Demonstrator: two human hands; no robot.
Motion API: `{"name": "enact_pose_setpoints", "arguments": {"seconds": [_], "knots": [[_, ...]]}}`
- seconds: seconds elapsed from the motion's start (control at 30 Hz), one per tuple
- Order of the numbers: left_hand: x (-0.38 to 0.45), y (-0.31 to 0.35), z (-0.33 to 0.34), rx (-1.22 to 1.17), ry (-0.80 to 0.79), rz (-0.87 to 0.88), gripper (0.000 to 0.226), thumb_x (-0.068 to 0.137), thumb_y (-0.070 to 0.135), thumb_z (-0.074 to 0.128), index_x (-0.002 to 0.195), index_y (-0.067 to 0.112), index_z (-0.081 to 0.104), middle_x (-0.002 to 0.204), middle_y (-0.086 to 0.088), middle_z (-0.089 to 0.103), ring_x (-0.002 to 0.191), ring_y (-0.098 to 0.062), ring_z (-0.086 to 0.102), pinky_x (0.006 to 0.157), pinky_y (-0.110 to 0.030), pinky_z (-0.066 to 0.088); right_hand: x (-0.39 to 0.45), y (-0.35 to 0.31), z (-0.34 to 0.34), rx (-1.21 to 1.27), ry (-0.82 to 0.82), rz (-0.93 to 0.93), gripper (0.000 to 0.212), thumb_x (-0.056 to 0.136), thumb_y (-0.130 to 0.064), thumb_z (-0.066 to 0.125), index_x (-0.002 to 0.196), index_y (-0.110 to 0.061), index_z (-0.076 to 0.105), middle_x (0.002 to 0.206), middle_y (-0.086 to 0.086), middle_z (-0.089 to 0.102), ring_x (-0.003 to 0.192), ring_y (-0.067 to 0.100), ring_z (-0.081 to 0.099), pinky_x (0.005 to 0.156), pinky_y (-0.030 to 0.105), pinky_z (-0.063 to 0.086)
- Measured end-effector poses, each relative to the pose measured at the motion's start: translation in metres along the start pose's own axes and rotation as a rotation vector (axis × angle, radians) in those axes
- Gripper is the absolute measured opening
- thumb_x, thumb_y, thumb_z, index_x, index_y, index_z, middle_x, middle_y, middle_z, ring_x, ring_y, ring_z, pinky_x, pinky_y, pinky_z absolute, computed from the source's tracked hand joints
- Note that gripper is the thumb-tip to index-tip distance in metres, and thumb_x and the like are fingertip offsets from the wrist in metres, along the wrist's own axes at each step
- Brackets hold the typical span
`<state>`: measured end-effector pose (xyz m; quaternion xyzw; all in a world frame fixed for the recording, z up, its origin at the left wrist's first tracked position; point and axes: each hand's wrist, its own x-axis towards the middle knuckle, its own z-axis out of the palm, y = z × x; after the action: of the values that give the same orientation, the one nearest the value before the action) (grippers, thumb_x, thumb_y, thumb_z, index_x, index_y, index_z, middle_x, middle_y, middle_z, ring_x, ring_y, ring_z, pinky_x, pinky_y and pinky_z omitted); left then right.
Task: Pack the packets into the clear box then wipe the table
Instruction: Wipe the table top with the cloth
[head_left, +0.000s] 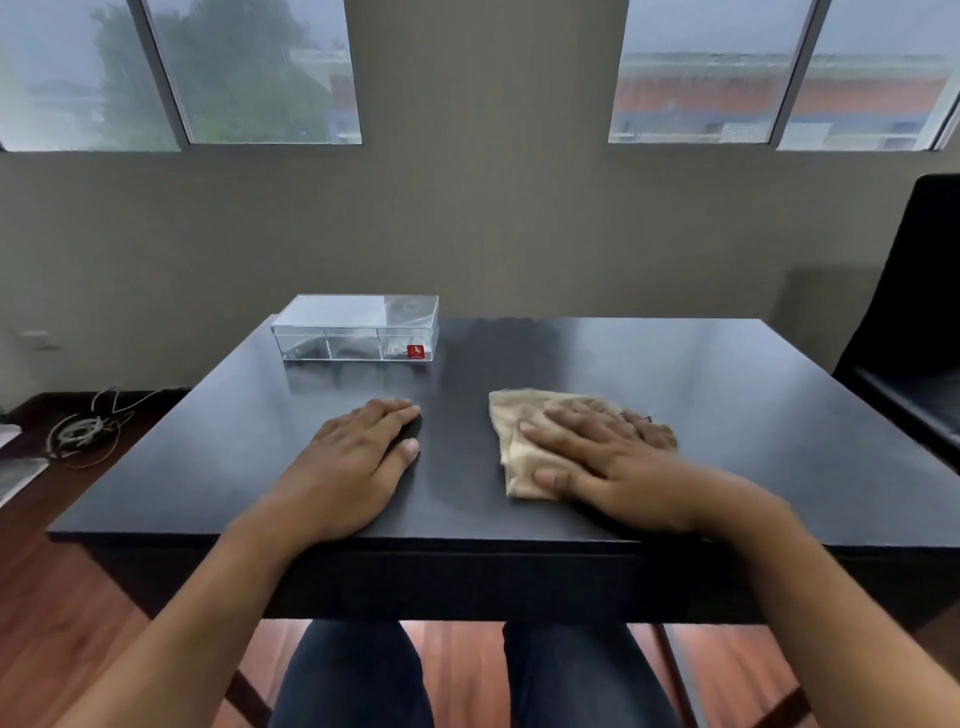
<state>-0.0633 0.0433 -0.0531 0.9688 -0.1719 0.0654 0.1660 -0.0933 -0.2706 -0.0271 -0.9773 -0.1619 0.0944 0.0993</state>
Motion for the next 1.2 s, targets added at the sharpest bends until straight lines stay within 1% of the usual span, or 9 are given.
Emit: {"name": "enact_pose_setpoints", "arguments": {"seconds": [0.17,0.3,0.4,0.53,0.7,0.87,0.97,1.1,1.2], "knots": [[0.016,0.004,0.004,-0.025,0.048,-0.002,0.047,0.104,0.043,0.041,0.149,0.028,0.045,0.149,0.014,0.042,0.14,-0.01,0.039,0.115,-0.031,0.025,0.106,0.082,-0.038,-0.036,0.085,0.356,0.081,0.086,-0.085,0.007,0.159,-0.049,0.002,0.172,-0.006,-0.006,0.158,0.02,-0.009,0.124,0.056,-0.011],[0.016,0.005,0.006,-0.031,0.043,-0.015,0.05,0.105,0.045,0.039,0.152,0.03,0.042,0.159,0.015,0.037,0.149,-0.007,0.029,0.121,-0.031,0.02,0.132,0.078,-0.041,-0.065,0.051,0.406,0.082,0.09,-0.08,0.006,0.161,-0.04,-0.002,0.172,0.001,-0.008,0.158,0.025,-0.008,0.124,0.057,-0.009],[0.016,0.002,0.005,-0.049,0.022,-0.012,0.051,0.106,0.044,0.038,0.155,0.03,0.037,0.164,0.014,0.03,0.153,-0.003,0.017,0.125,-0.027,0.011,0.11,0.036,-0.028,-0.038,0.032,0.302,0.072,0.096,-0.074,0.007,0.16,-0.043,-0.006,0.171,-0.004,-0.014,0.158,0.022,-0.013,0.123,0.056,-0.011],[0.014,0.003,0.005,-0.052,0.007,-0.003,0.053,0.106,0.045,0.036,0.157,0.03,0.034,0.166,0.014,0.025,0.154,-0.002,0.012,0.125,-0.026,0.007,0.058,-0.005,0.006,-0.124,0.006,0.001,0.06,0.099,-0.07,0.008,0.154,-0.057,-0.011,0.169,-0.016,-0.02,0.154,0.011,-0.022,0.122,0.054,-0.016],[0.006,0.004,0.003,-0.032,-0.026,-0.024,0.056,0.106,0.05,0.03,0.159,0.035,0.025,0.167,0.019,0.015,0.154,0.003,0.003,0.124,-0.024,-0.001,-0.008,0.009,-0.011,-0.033,-0.076,-0.224,0.053,0.099,-0.068,0.02,0.149,-0.069,0.001,0.162,-0.038,-0.015,0.146,-0.012,-0.027,0.119,0.033,-0.022],[0.005,0.001,0.003,-0.025,-0.033,-0.037,0.057,0.105,0.052,0.029,0.159,0.036,0.024,0.167,0.022,0.013,0.152,0.006,0.001,0.124,-0.023,-0.002,0.035,0.076,-0.027,-0.136,0.0,0.054,0.051,0.086,-0.083,0.002,0.136,-0.078,-0.008,0.164,-0.033,-0.013,0.149,-0.007,-0.022,0.124,0.037,-0.014],[0.005,0.001,0.003,-0.045,-0.037,-0.041,0.055,0.106,0.051,0.03,0.159,0.037,0.025,0.166,0.024,0.014,0.152,0.007,0.001,0.123,-0.022,-0.003,0.084,0.105,-0.039,-0.117,0.046,0.253,0.062,0.093,-0.078,0.008,0.151,-0.061,-0.004,0.169,-0.021,-0.009,0.155,0.007,-0.014,0.125,0.048,-0.01],[0.007,0.001,0.002,-0.069,-0.047,-0.052,0.053,0.106,0.049,0.031,0.159,0.038,0.026,0.166,0.025,0.015,0.152,0.008,0.001,0.124,-0.022,-0.003,0.133,0.08,-0.051,-0.046,0.048,0.295,0.071,0.099,-0.071,0.013,0.162,-0.039,0.0,0.172,-0.006,-0.009,0.158,0.019,-0.012,0.122,0.047,-0.012],[0.005,0.004,0.001,-0.066,-0.051,-0.062,0.053,0.107,0.048,0.031,0.158,0.038,0.026,0.166,0.024,0.015,0.152,0.008,0.001,0.125,-0.023,-0.002,0.144,0.051,-0.042,-0.032,0.047,0.245,0.073,0.098,-0.071,0.012,0.162,-0.039,-0.001,0.172,-0.005,-0.012,0.157,0.019,-0.014,0.122,0.047,-0.014]]}}
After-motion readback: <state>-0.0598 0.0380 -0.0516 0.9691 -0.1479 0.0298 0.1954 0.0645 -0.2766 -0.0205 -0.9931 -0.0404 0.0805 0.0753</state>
